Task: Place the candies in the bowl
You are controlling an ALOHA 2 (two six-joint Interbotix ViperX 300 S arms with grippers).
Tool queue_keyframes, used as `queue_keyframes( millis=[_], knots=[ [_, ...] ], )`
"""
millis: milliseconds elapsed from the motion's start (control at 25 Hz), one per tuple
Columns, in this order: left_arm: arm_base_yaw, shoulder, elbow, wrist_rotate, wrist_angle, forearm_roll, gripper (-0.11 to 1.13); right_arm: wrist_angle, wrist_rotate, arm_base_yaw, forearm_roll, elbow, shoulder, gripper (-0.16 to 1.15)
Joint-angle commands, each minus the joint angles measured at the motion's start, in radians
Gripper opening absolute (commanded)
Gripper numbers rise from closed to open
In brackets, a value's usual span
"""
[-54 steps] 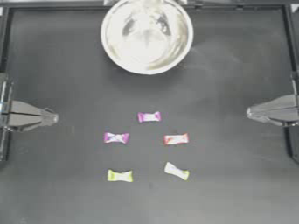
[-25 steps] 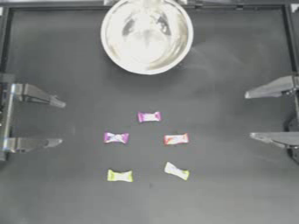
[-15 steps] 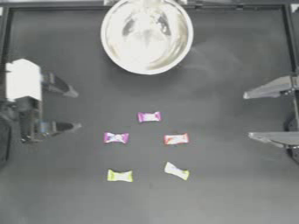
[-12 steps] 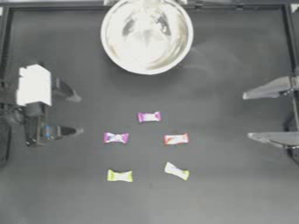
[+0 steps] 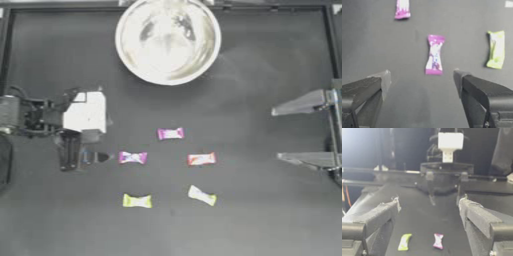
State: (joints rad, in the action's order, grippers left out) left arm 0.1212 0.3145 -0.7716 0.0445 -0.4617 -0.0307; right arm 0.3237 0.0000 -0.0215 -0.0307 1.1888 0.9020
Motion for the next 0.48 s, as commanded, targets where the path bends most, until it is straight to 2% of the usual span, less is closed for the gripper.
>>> queue_keyframes(
  millis=[40, 480],
  knots=[
    [-0.008, -0.043, 0.044, 0.015, 0.012, -0.002, 1.03, 0.000, 0.000, -0.003, 0.003, -0.026, -0.009, 1.00],
    [-0.020, -0.213, 0.106, 0.029, 0.035, 0.002, 1.03, -0.002, 0.002, -0.003, 0.003, -0.023, -0.009, 1.00]
  ],
)
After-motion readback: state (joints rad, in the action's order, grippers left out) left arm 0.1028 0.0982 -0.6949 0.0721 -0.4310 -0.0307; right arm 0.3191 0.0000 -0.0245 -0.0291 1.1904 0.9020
